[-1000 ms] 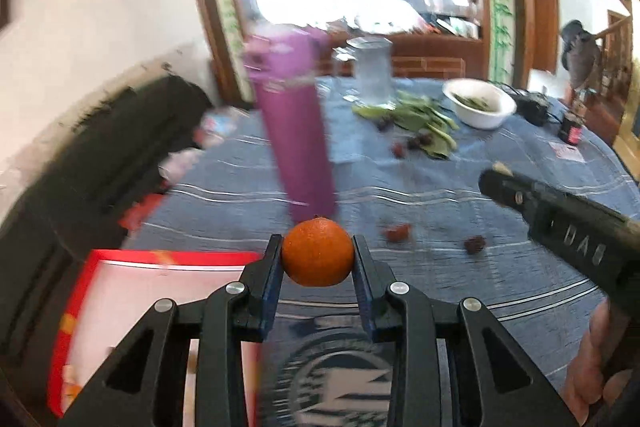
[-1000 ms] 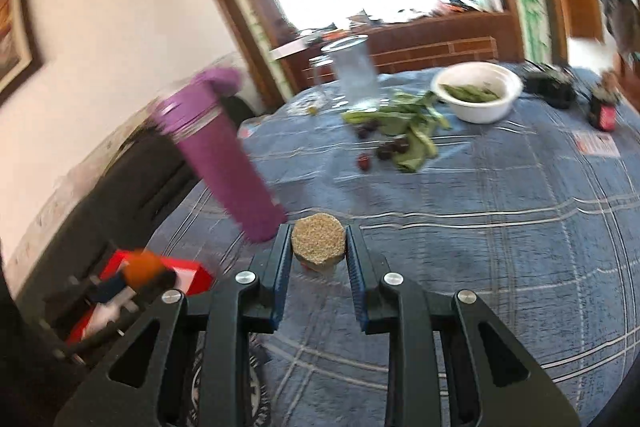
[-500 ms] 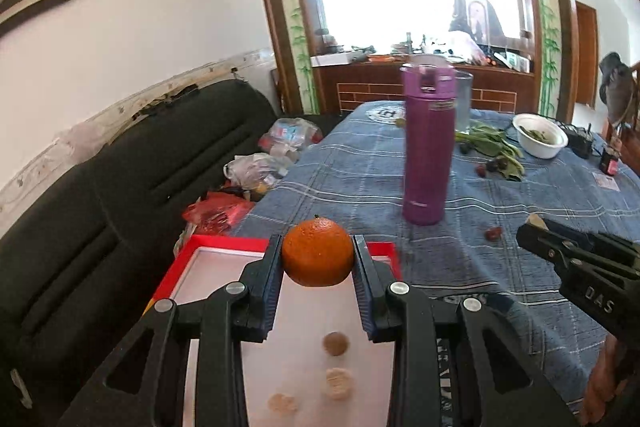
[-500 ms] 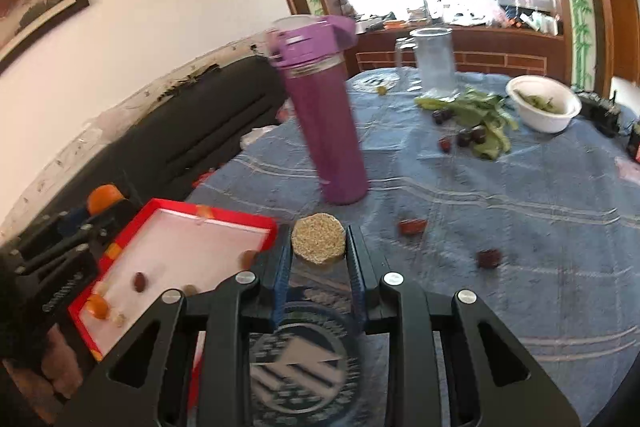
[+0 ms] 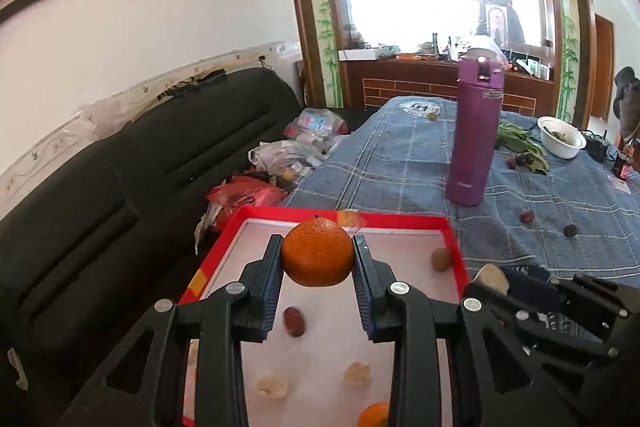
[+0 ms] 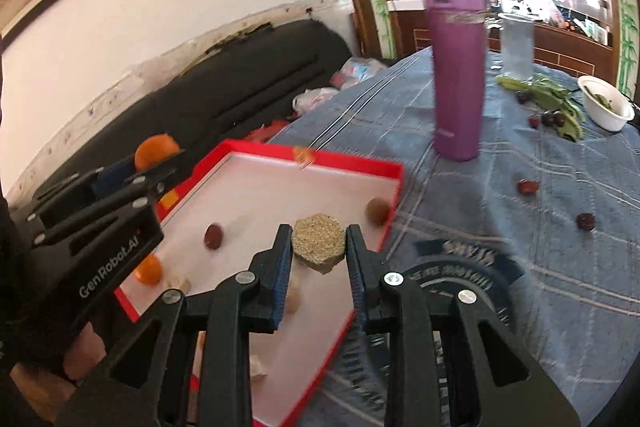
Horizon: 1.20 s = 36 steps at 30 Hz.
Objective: Organize fruits
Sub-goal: 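Carry the orange and pale cube to the tray and open both grippers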
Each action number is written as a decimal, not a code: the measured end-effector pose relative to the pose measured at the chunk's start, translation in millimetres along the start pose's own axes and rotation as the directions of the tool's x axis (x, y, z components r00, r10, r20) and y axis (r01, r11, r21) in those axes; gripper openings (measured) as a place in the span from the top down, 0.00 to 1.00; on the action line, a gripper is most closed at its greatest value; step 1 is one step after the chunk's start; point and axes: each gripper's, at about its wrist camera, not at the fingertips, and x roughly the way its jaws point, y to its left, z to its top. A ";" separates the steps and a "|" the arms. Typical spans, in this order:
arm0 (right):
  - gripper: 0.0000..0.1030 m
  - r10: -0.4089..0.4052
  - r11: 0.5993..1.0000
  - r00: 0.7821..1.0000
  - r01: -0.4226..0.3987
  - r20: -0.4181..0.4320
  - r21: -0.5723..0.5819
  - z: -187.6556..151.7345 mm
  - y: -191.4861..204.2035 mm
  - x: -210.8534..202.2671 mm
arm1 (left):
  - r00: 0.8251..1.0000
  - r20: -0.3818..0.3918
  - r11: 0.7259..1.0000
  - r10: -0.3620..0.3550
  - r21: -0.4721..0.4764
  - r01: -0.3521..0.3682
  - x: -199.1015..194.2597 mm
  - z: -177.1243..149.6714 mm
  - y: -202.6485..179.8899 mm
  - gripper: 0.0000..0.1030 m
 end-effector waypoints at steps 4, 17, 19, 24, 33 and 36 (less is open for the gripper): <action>0.72 -0.003 1.000 1.000 0.003 -0.015 -0.010 -7.3 10.4 7.2 | 1.000 -0.018 1.000 0.006 -0.016 -0.006 3.9 -7.3 12.6 0.68; 0.72 -0.013 1.000 0.999 0.014 -0.043 0.006 -15.7 15.8 15.9 | 0.999 -0.052 0.999 0.011 -0.038 -0.013 14.2 -25.1 38.7 0.68; 0.72 -0.015 1.000 0.999 0.016 -0.047 0.007 -18.3 15.8 17.1 | 0.998 -0.062 0.999 0.018 -0.041 -0.020 15.6 -28.8 43.8 0.68; 0.72 -0.015 1.000 0.997 0.017 -0.075 0.021 -26.6 16.6 23.1 | 0.996 -0.083 0.999 0.020 -0.031 -0.023 19.9 -37.0 48.3 0.68; 0.72 -0.009 1.000 0.997 0.010 -0.075 0.011 -36.1 25.7 25.1 | 0.996 -0.093 1.000 0.012 0.006 -0.012 19.9 -45.1 44.2 0.68; 0.72 -0.002 1.000 0.997 0.003 -0.073 0.021 -36.7 23.6 25.9 | 0.995 -0.095 1.000 0.016 0.011 -0.015 20.6 -46.3 43.3 0.68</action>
